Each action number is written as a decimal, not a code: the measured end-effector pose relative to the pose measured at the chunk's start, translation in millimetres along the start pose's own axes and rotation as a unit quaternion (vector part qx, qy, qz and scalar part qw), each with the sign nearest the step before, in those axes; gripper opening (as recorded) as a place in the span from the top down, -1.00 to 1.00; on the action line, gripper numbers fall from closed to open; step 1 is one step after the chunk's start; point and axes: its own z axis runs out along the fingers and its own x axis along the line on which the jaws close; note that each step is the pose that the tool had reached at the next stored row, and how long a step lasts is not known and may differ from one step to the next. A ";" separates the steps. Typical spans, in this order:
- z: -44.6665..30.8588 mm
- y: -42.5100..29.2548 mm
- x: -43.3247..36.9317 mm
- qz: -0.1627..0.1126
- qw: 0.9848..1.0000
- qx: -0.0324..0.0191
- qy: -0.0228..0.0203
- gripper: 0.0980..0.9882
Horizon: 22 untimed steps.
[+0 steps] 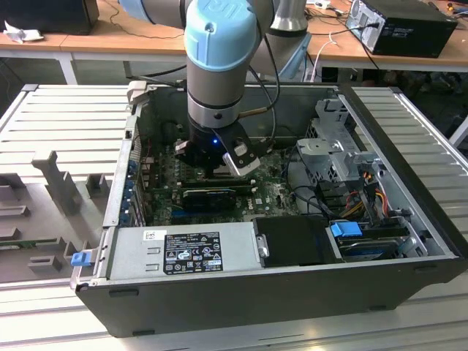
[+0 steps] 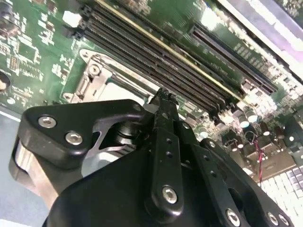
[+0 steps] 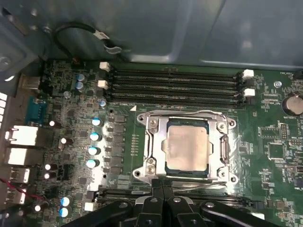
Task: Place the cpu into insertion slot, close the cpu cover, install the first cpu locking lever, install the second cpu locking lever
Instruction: 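Install the second cpu locking lever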
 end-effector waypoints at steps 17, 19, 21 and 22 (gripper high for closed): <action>10.7 -11.7 12.0 -0.002 0.999 -0.033 -0.001 0.98; 12.1 -12.1 12.0 -0.002 0.999 -0.036 -0.001 0.98; 14.4 -12.5 15.4 -0.002 0.999 -0.040 -0.002 0.98; 15.5 -12.7 16.3 -0.002 0.999 -0.041 -0.002 0.98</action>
